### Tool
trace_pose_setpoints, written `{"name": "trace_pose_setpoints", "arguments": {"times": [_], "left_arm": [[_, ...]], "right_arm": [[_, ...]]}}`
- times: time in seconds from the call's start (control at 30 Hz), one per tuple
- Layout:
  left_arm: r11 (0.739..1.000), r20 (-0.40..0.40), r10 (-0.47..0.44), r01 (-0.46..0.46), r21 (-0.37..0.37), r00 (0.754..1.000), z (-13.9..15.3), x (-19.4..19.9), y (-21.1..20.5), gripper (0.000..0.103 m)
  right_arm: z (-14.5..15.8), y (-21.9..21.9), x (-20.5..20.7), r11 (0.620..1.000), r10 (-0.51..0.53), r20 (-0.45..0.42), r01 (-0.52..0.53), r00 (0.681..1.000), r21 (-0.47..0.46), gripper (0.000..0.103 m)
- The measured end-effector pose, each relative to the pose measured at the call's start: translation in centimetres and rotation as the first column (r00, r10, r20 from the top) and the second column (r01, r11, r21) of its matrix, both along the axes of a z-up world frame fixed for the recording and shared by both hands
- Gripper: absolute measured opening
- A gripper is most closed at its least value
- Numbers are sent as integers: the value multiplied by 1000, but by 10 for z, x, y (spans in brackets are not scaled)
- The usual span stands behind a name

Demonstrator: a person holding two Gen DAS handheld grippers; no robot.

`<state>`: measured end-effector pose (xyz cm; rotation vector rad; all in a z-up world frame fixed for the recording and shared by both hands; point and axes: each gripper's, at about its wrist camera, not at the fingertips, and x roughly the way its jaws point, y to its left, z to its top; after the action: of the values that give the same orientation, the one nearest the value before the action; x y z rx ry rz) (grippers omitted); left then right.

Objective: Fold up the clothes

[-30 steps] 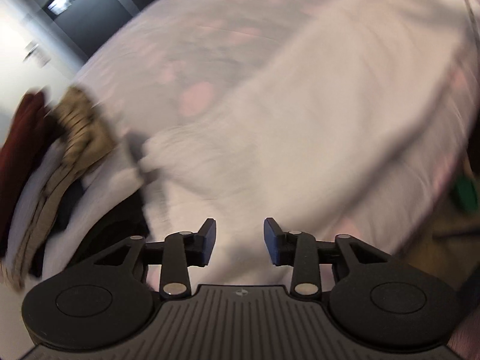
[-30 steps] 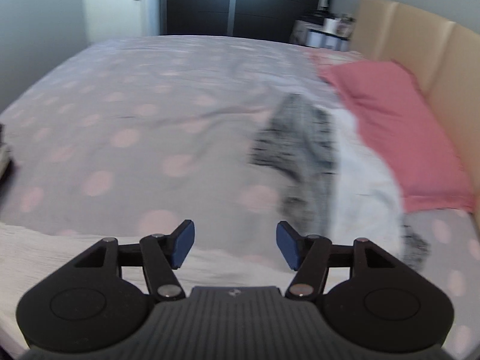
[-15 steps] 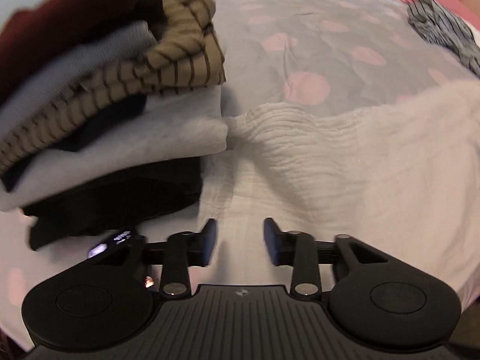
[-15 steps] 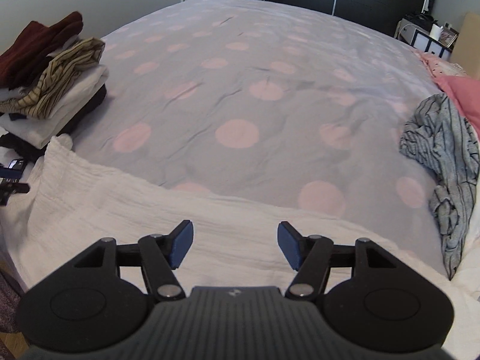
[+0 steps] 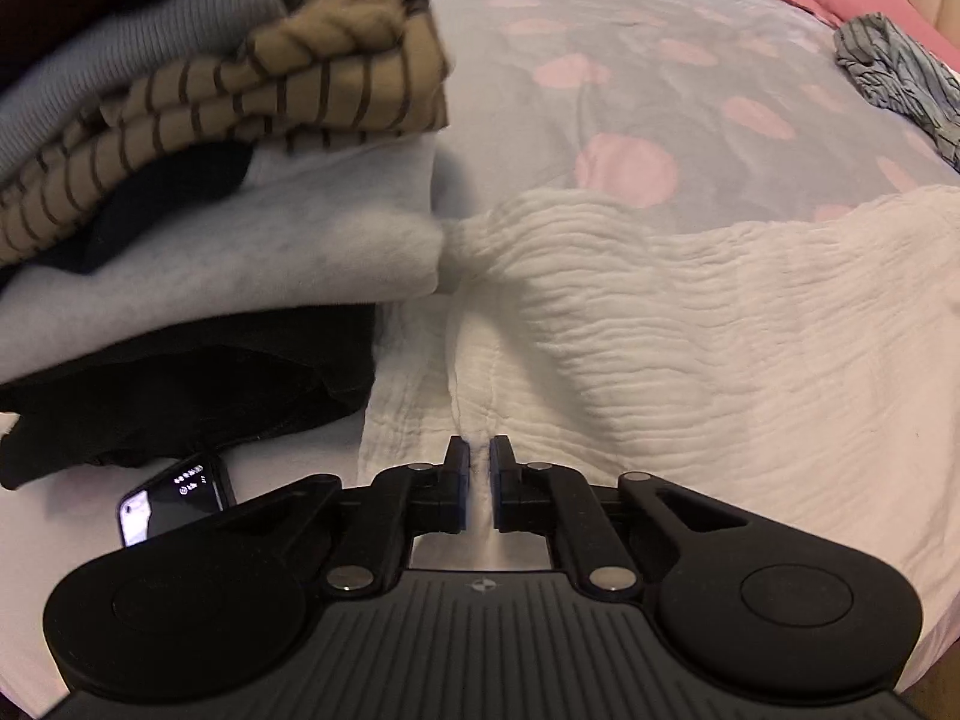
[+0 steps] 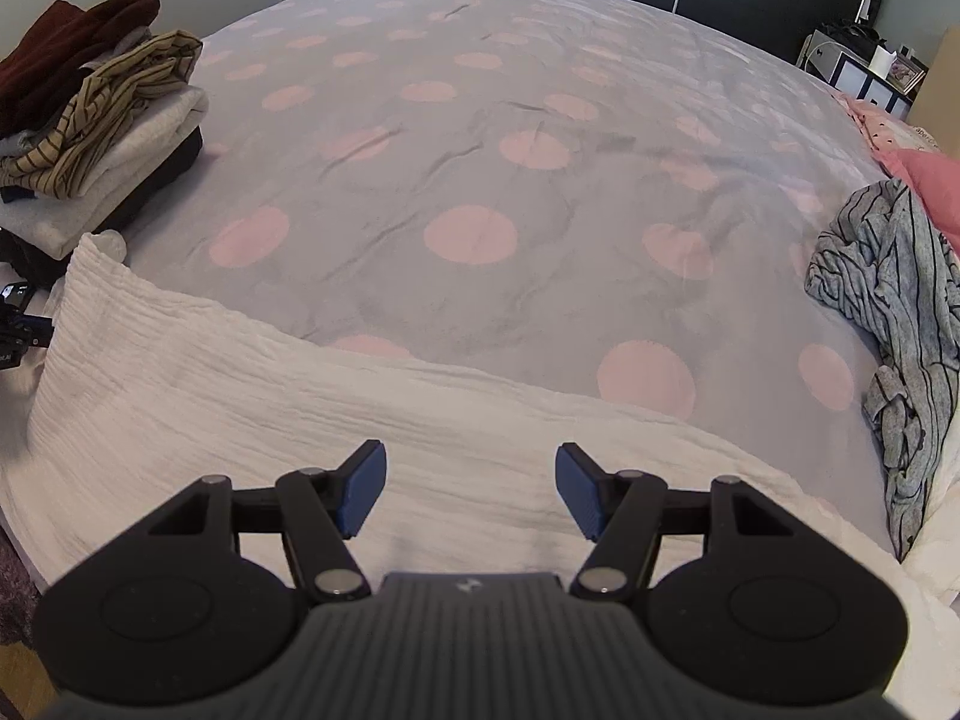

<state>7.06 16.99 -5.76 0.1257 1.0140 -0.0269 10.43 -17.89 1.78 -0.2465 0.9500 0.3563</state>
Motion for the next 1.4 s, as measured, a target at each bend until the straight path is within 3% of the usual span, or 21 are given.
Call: {"name": "trace_pose_setpoints", "arguments": {"times": [0.17, 0.3, 0.37, 0.4, 0.43, 0.47, 0.57, 0.67, 0.77, 0.8, 0.93, 1.1, 1.27, 1.4], "left_arm": [[992, -22, 118, -117, 46, 993, 8, -20, 20, 4], [989, -37, 148, -148, -11, 988, 5, -25, 33, 9], [988, -22, 152, -153, -12, 988, 8, -29, 36, 26], [988, -10, 155, -155, -24, 988, 11, -31, 37, 45], [986, 7, 162, -161, -40, 987, 13, -32, 37, 57], [984, 14, 170, -169, -52, 985, 15, -33, 40, 57], [982, -46, 180, -183, -56, 983, 6, -33, 46, 57], [982, -82, 176, -181, -59, 981, -4, -33, 47, 49], [985, -93, 151, -158, -73, 984, -8, -35, 45, 28], [988, -91, 138, -144, -64, 986, -8, -36, 43, 15], [994, -82, 104, -105, -18, 991, -5, -42, 34, 9], [996, -26, 89, -89, -25, 996, 14, -57, 30, 7], [995, 65, 63, -58, -81, 996, 50, -78, 25, 7], [985, 136, 18, 6, -171, 991, 79, -86, -7, 7]], "right_arm": [[6, 2, -1, 1000, 3, 21, -3, 1000, 15, 66], [6, 2, -1, 1000, 7, 21, -7, 1000, 13, 66], [6, 1, -1, 1000, 2, 21, -3, 1000, 13, 66], [7, 0, -1, 1000, -3, 23, 3, 1000, 13, 66], [7, -1, -1, 1000, -8, 25, 8, 1000, 13, 66], [7, -2, -2, 1000, -12, 27, 12, 1000, 14, 67], [7, -5, -4, 1000, -19, 30, 18, 999, 12, 67], [6, -8, -5, 1000, -25, 29, 25, 999, 6, 67], [6, -11, -7, 1000, -29, 32, 29, 999, 4, 68], [7, -11, -8, 1000, -29, 35, 29, 999, 4, 68], [6, -13, -10, 1000, -27, 41, 28, 999, -3, 68], [10, -19, -14, 999, -45, 61, 45, 997, -3, 68], [13, -28, -21, 998, -63, 75, 64, 995, -4, 68], [12, -34, -28, 997, -70, 82, 72, 994, -16, 68]]}}
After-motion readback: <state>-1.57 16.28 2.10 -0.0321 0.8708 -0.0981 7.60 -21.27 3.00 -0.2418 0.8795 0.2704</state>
